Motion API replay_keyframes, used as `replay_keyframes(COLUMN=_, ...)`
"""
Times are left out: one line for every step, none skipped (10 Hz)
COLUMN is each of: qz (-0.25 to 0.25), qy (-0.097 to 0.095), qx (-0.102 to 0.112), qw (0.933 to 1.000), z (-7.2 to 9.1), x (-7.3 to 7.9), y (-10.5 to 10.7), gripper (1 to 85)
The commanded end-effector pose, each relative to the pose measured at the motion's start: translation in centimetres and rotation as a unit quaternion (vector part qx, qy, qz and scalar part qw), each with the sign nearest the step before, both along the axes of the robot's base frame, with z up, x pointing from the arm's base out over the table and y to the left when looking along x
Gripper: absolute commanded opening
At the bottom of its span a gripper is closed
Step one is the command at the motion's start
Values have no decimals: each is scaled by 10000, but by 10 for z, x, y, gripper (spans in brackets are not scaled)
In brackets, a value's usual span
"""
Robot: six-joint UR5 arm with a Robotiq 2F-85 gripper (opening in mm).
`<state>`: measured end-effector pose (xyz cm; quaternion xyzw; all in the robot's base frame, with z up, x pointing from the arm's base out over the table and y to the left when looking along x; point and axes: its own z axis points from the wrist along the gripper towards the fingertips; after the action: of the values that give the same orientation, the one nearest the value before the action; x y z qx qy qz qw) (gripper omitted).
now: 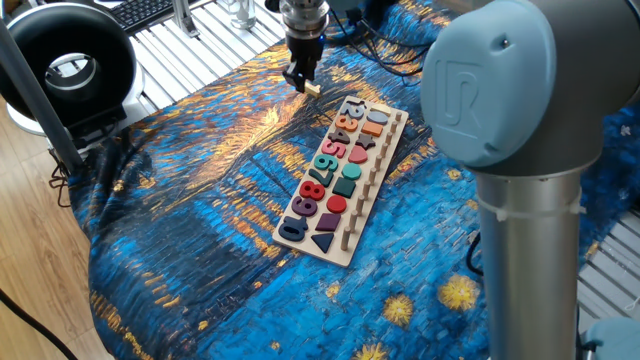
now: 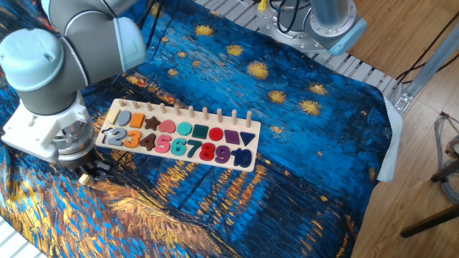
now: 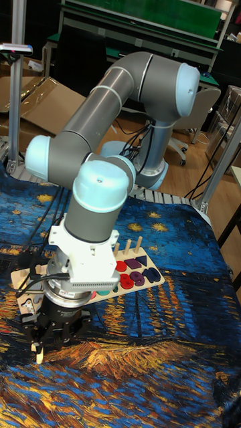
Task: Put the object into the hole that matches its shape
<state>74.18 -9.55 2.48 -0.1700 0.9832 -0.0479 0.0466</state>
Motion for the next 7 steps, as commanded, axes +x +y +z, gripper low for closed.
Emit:
replay_keyframes(qz=-95, qy=5, qx=115, qw=9999, z=-4, x=7, y=-6, gripper=360)
replay_keyframes(qz=-179, qy=7, qx=163, qw=9997, z=-7, x=9, y=-5, gripper=353)
replay_keyframes(qz=-264, qy=17, qx=187, qw=9995, z=-9, x=10, y=-6, gripper=333)
replay_keyframes(qz=-302, qy=15, qx=229, qw=9993, z=-12, x=11, y=-6, gripper=323)
replay_keyframes(qz=-332, qy=7, qx=264, qw=9991, z=-14, x=12, y=-6, gripper=323)
replay_keyframes(qz=-355, qy=5, qx=266, qw=9990, z=-14, x=13, y=-7, gripper=320)
replay_keyframes(qz=-408, qy=4, qx=325, qw=9986, z=-15, x=13, y=-6, gripper=317)
